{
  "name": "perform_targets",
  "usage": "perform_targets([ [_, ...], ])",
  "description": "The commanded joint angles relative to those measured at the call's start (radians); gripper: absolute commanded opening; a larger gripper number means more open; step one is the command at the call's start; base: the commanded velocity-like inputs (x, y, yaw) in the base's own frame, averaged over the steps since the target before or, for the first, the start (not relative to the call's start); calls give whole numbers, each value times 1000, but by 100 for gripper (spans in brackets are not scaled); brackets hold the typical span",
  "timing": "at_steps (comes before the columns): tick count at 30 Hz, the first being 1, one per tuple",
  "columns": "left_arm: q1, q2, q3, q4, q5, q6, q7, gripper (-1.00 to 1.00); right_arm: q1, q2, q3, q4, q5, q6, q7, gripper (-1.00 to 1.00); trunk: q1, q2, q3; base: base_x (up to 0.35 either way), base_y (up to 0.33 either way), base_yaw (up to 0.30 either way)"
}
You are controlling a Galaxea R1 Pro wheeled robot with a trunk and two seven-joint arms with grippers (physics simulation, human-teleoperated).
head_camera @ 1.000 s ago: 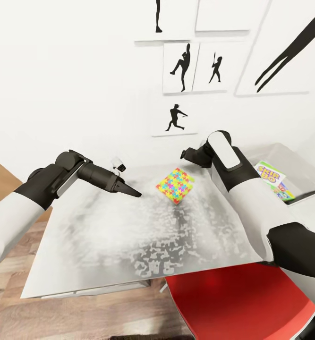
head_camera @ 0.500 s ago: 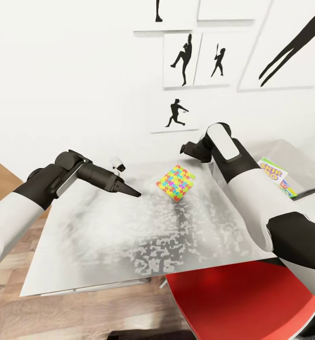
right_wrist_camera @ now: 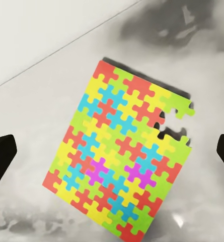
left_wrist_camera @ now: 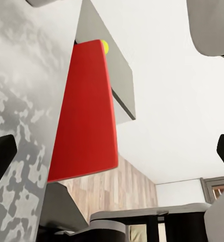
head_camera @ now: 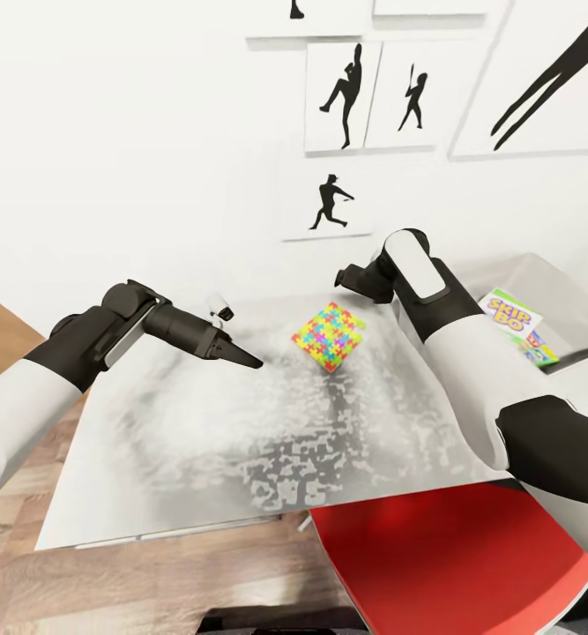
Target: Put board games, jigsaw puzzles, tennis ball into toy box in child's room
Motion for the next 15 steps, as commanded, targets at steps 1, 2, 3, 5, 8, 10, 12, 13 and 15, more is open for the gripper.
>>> perform_targets([
  [1, -1, 1, -3, 0, 1, 11, -5, 100, -1, 0, 2, -1, -10, 0, -10, 100, 0, -1, -3, 0, 0, 0],
  [2, -1, 1, -3, 0, 1, 11, -5, 100, -1, 0, 2, -1, -10, 1, -10, 100, 0, -1, -5, 0, 0, 0],
  [3, -1, 1, -3, 0, 1, 11, -5, 100, -1, 0, 2, -1, -10, 0, -10, 100, 0, -1, -6, 0, 0, 0],
  [5, -1, 1, -3, 0, 1, 11, -5, 100, -1, 0, 2, -1, -10, 1, -10, 100, 0, -1, -10, 0, 0, 0],
  [8, -1, 0, -1, 0, 1, 11, -5, 100, -1, -1, 3, -1, -10, 0, -10, 100, 0, -1, -14, 0, 0, 0],
  [10, -1, 0, -1, 0, 0, 11, -5, 100, -1, -3, 4, -1, -10, 0, -10, 100, 0, -1, -18, 0, 0, 0],
  [12, -1, 0, -2, 0, 0, 11, -5, 100, -1, -5, 4, -1, -10, 0, -10, 100, 0, -1, -21, 0, 0, 0],
  [13, -1, 0, -2, 0, 0, 11, -5, 100, -1, -5, 4, -1, -10, 0, -10, 100, 0, -1, -23, 0, 0, 0],
  [15, -1, 1, -2, 0, 1, 11, -5, 100, -1, -8, 4, -1, -10, 1, -10, 100, 0, -1, -26, 0, 0, 0],
])
